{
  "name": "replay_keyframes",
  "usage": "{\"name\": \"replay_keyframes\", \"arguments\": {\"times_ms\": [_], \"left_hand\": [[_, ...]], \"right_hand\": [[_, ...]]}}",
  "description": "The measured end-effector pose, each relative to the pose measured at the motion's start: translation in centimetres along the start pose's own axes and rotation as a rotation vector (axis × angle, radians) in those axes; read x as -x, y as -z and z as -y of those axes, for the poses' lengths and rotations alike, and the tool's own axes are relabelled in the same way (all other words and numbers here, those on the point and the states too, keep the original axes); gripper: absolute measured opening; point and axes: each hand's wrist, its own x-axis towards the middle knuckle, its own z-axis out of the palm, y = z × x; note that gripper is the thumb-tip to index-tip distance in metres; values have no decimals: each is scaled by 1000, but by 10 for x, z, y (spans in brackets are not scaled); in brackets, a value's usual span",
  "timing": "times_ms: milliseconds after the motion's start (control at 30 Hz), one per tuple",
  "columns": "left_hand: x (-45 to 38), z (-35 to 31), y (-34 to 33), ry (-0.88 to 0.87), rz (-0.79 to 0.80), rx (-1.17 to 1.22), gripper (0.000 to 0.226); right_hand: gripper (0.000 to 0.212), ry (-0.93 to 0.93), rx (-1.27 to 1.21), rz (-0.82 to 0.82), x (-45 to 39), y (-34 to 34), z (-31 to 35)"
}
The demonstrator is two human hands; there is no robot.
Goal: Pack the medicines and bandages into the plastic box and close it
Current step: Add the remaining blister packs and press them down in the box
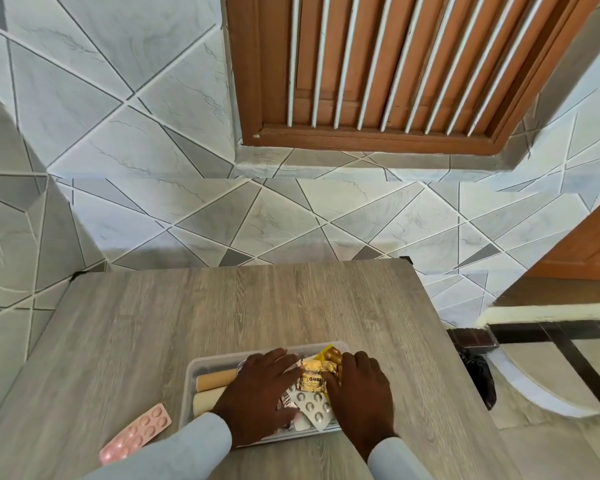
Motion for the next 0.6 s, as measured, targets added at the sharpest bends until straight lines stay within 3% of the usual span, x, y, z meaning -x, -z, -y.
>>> {"name": "replay_keyframes", "arguments": {"times_ms": [200,333,400,600], "left_hand": [[-6,-5,5,42,3,-47,67],[-13,-12,11,125,-86,-103,55],[-16,-14,12,144,-96,-121,55],[-11,-16,5,-4,-60,-45,49]], "right_hand": [[24,29,43,-45,2,-5,2],[55,7,-58,-54,7,-4,0],[58,39,-68,-75,10,-1,-3],[60,225,48,138,25,-20,-12]]}}
